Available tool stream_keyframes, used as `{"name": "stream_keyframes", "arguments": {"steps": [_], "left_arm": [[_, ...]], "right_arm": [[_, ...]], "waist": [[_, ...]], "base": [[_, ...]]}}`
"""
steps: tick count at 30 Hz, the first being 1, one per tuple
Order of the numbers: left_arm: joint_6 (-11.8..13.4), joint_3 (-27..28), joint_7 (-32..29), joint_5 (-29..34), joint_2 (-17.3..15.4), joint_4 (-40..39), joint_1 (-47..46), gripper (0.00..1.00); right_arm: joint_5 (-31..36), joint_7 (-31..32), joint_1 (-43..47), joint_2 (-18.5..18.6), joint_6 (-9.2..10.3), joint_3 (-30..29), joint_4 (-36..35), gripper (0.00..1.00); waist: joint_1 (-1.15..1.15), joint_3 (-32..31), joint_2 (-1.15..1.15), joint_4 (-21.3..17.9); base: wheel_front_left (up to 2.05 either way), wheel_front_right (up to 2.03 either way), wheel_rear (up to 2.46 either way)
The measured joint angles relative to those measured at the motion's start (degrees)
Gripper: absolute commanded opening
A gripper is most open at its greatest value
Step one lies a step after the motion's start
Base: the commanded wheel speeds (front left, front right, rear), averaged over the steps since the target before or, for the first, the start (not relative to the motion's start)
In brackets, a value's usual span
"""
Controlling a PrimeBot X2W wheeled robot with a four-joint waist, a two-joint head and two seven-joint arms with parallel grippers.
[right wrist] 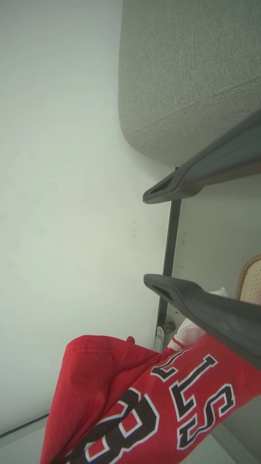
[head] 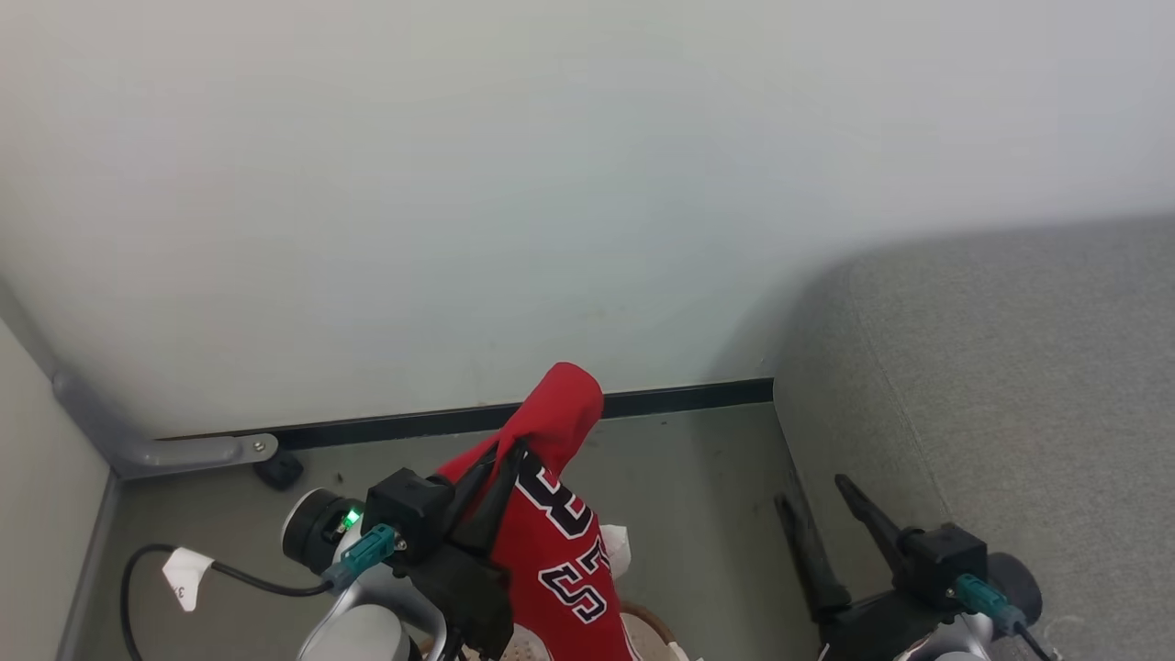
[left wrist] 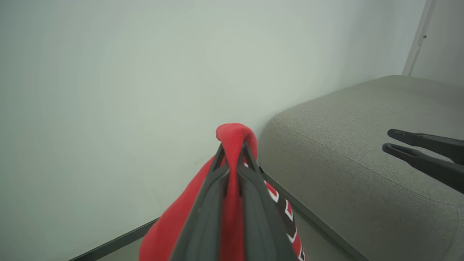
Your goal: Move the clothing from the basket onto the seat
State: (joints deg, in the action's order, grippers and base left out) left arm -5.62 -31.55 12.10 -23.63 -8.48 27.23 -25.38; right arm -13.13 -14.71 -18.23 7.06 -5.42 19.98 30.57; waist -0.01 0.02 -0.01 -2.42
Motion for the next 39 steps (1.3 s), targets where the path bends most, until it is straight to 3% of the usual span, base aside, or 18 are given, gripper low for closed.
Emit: {"name": "stream_keyframes", "arguments": {"steps": [8,19,29,39], "left_arm": [[0.02,-0.18,-2.54,-0.38,0.11,-2.22,-0.33,0.00],[0.08,-0.99,-5.60,-0.51,1.53,-3.86,-1.76,0.00],[0.07,-2.38,-8.05,-0.54,2.97,-5.35,-4.72,0.00],[0.07,-3.14,-9.50,-0.92,3.34,-6.35,-4.95,0.00]], "right_arm": [[1.22,0.00,-0.20,-0.99,-1.16,5.34,0.35,1.00],[2.90,0.01,-5.43,-1.97,-1.66,17.28,4.88,1.00],[-0.22,0.00,-12.40,-2.26,-1.67,27.35,10.60,1.00],[-4.52,0.00,-16.50,-2.57,-1.67,32.28,16.46,1.00]], "waist": [[0.01,-0.53,0.01,-0.51],[0.01,-0.36,0.01,-0.89],[0.02,0.10,0.01,0.60],[0.02,0.42,0.01,1.39]], "base": [[0.00,0.00,0.00],[0.00,0.00,0.00],[0.00,0.00,0.00],[0.00,0.00,0.00]]}}
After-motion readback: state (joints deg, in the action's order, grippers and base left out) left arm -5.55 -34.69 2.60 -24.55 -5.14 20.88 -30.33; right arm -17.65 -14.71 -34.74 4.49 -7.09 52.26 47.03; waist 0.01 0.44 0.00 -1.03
